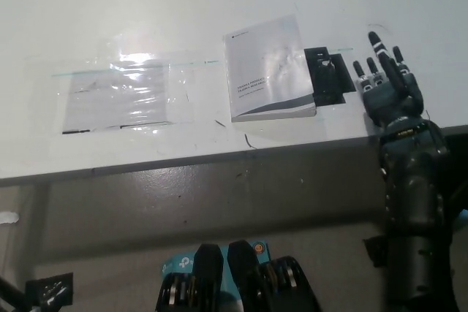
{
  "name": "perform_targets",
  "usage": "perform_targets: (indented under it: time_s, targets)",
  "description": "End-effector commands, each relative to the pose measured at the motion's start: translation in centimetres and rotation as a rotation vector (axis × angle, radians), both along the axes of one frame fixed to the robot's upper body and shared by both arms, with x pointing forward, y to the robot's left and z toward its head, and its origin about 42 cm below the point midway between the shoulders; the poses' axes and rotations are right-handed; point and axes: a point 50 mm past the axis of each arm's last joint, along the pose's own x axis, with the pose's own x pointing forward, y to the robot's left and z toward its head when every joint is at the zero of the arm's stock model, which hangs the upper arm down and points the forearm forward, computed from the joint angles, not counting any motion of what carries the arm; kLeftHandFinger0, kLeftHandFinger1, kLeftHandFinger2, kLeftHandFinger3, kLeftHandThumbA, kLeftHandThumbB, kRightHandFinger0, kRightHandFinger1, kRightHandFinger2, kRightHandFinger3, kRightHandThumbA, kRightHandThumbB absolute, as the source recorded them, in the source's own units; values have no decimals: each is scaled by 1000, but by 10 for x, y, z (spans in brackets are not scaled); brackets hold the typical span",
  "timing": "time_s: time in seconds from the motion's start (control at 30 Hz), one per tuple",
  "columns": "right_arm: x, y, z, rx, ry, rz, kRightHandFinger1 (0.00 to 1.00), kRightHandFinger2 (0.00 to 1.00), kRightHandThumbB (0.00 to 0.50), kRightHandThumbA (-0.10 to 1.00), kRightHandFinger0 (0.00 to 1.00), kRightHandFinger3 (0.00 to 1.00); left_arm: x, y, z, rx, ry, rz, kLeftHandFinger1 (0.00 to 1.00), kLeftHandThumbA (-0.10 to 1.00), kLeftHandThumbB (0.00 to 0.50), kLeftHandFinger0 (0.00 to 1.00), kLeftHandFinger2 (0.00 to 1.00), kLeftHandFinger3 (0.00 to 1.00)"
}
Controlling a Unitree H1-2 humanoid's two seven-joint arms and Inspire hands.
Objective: The robot uses its right hand to slide under the cover of the book kept in the middle of the desk and open it
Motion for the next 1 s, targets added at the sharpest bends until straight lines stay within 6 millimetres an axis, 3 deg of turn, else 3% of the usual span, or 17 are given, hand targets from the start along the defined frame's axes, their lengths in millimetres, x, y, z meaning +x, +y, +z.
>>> perform_targets:
  time_s: [0.0,0.23,0.4,0.53,0.6,0.97]
  targets:
    - [16,27,37,-8,-111,59,1000,1000,0,934,934,1000,4,12,9,59,-28,8,1000,382,0,1000,1000,1000]
    - [21,48,33,-28,-91,99,983,1000,10,873,873,1000,4,12,8,30,-32,35,1000,362,0,1000,1000,1000]
    - [19,66,24,-27,-79,140,1000,1000,0,920,917,1000,2,12,10,33,-38,0,1000,483,0,1000,1000,1000]
    - [17,81,18,-31,-53,162,989,1000,14,922,918,1000,4,11,12,-3,-46,39,1000,462,0,1000,1000,1000]
    - [16,84,16,-33,-52,173,983,1000,2,914,908,1000,5,11,14,12,-43,34,1000,408,0,1000,1000,1000]
    - [11,101,10,-70,-42,222,970,1000,29,917,819,1000,3,15,12,57,-29,-16,1000,455,0,1000,1000,1000]
